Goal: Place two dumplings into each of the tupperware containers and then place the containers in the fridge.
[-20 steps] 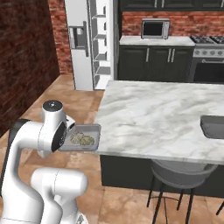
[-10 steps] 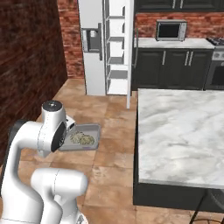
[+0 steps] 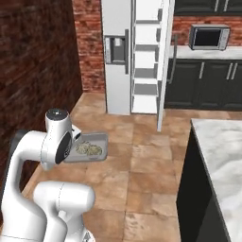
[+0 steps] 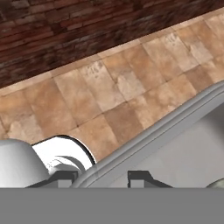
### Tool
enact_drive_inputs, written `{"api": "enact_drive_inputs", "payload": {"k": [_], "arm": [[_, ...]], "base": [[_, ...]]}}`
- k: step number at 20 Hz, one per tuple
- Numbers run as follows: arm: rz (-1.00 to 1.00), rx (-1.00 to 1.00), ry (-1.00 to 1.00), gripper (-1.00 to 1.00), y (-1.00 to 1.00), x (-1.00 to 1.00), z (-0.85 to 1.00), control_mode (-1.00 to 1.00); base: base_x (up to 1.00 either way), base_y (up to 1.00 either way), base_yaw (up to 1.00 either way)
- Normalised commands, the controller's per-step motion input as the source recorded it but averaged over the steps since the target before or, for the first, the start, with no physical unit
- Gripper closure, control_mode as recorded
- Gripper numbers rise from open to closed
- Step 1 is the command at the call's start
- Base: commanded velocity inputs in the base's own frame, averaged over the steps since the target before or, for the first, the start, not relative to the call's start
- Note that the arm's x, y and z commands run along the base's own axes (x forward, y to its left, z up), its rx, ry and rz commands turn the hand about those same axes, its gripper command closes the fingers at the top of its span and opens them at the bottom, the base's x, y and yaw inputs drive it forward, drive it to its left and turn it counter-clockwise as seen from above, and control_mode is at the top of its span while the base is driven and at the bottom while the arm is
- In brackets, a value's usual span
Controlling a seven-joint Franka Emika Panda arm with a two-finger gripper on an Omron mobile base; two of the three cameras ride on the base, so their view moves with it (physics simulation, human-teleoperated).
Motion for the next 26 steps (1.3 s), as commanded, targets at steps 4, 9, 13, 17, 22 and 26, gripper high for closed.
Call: {"api": "enact_drive_inputs", "payload": {"k": [4, 9, 13, 17, 22, 26], "arm": [[0.00, 0.00, 0.00, 1.00, 0.00, 0.00, 0.00, 1.00], [0.00, 0.00, 0.00, 1.00, 0.00, 0.00, 0.00, 1.00], [0.00, 0.00, 0.00, 1.00, 0.00, 0.00, 0.00, 1.00], [0.00, 0.00, 0.00, 1.00, 0.00, 0.00, 0.00, 1.00], [0.00, 0.00, 0.00, 1.00, 0.00, 0.00, 0.00, 1.00], [0.00, 0.00, 0.00, 1.00, 0.00, 0.00, 0.00, 1.00]], "base": [[1.00, 0.34, 0.00], [1.00, 0.00, 0.00], [1.00, 0.00, 0.00], [0.96, -0.06, -0.05], [0.88, -0.12, -0.09], [0.85, -0.11, -0.10]]}}
